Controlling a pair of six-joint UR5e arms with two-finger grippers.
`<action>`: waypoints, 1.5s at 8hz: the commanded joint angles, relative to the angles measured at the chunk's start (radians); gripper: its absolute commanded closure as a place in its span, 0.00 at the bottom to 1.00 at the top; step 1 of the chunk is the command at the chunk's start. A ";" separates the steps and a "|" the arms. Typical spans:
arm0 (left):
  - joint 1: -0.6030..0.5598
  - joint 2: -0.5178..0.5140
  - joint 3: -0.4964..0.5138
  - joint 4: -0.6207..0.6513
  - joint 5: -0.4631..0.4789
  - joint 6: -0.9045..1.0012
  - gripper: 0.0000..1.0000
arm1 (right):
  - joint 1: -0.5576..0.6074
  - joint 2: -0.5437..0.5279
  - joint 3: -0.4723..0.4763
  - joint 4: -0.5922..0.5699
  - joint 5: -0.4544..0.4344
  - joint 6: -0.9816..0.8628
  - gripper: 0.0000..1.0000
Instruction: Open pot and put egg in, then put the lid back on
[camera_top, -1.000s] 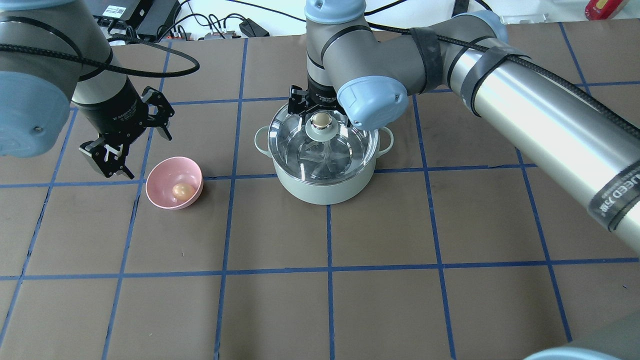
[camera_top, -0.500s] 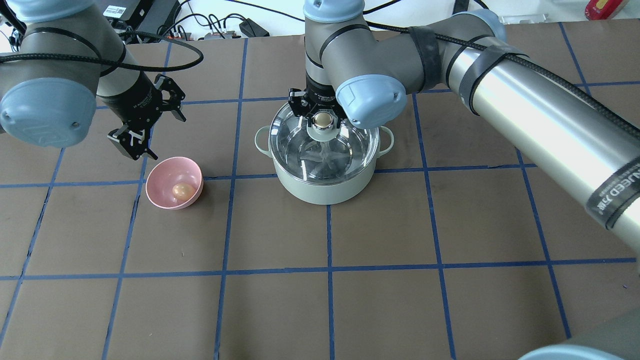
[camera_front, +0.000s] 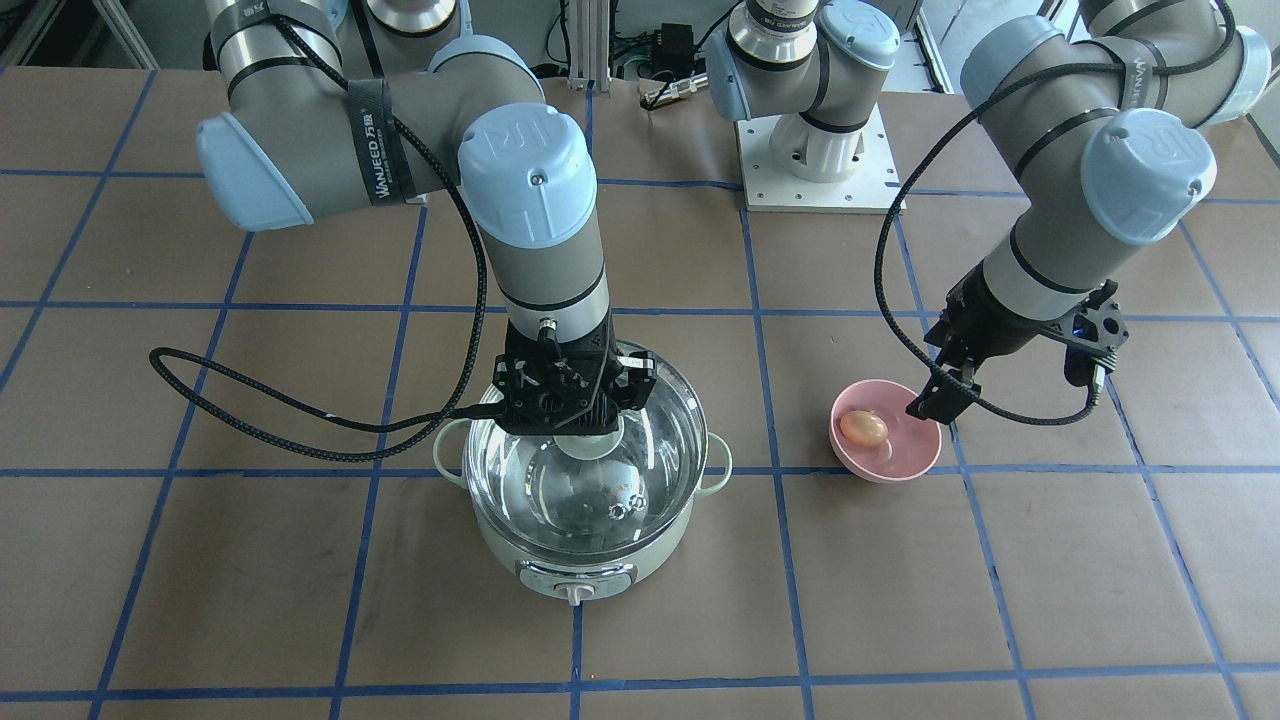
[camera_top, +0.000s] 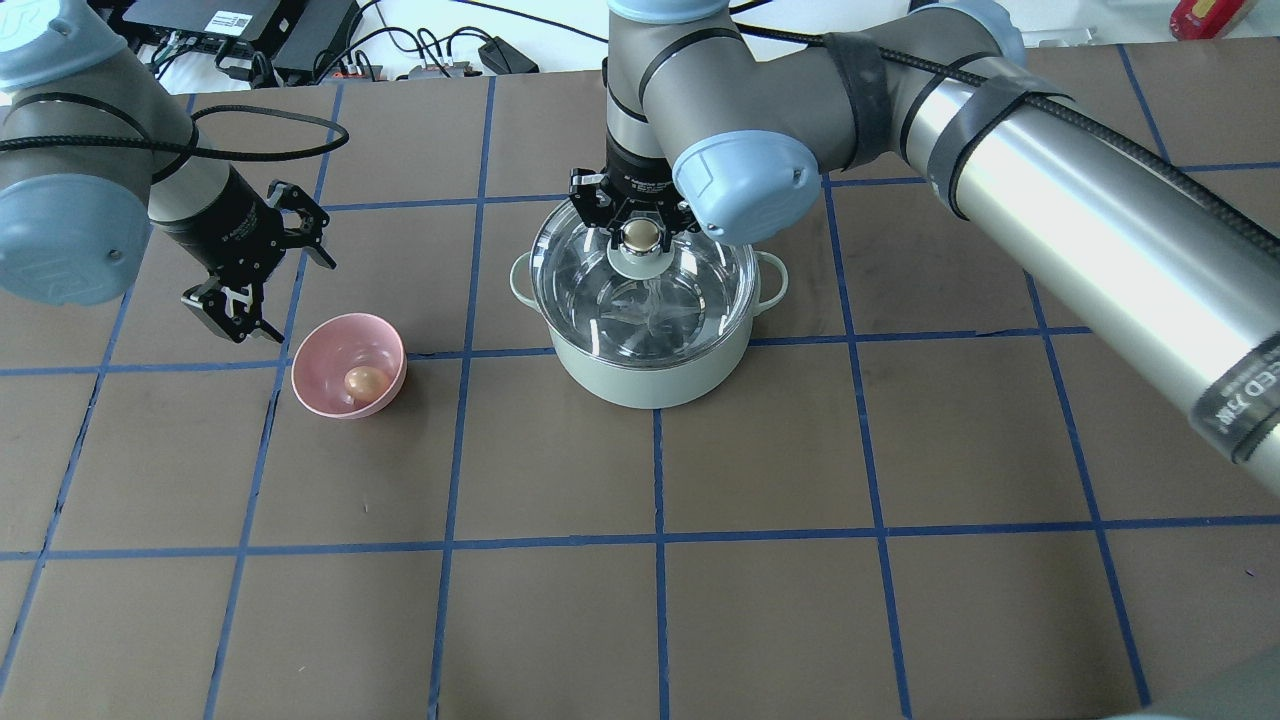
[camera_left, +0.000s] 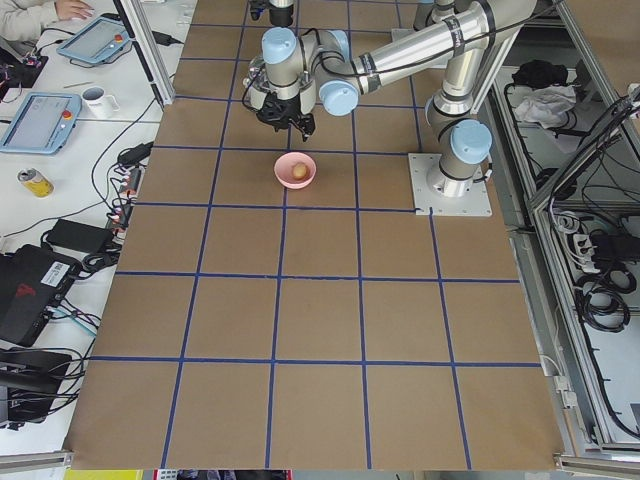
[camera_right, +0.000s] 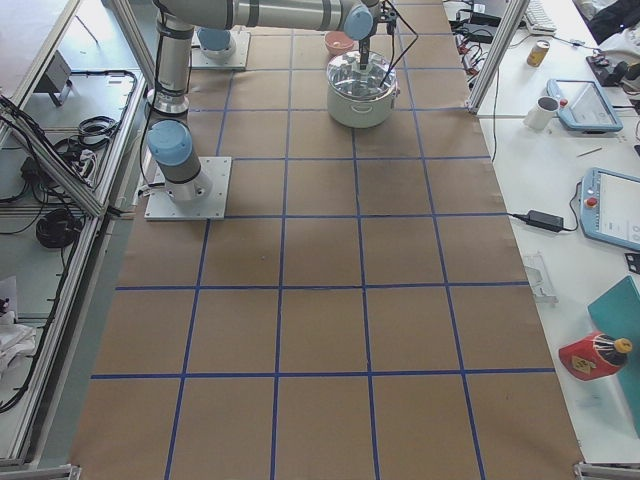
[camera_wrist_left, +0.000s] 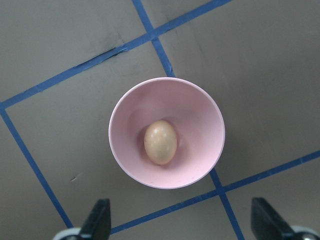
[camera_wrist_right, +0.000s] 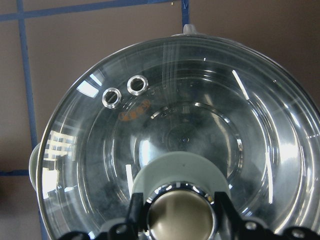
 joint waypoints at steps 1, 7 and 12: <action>0.004 -0.031 -0.021 0.009 -0.006 -0.085 0.00 | -0.039 -0.099 -0.013 0.111 -0.018 -0.148 1.00; 0.004 -0.063 -0.030 0.112 -0.004 -0.076 0.00 | -0.338 -0.195 -0.003 0.215 -0.006 -0.423 1.00; 0.004 -0.113 -0.102 0.129 0.014 -0.072 0.00 | -0.361 -0.203 0.000 0.220 -0.015 -0.454 1.00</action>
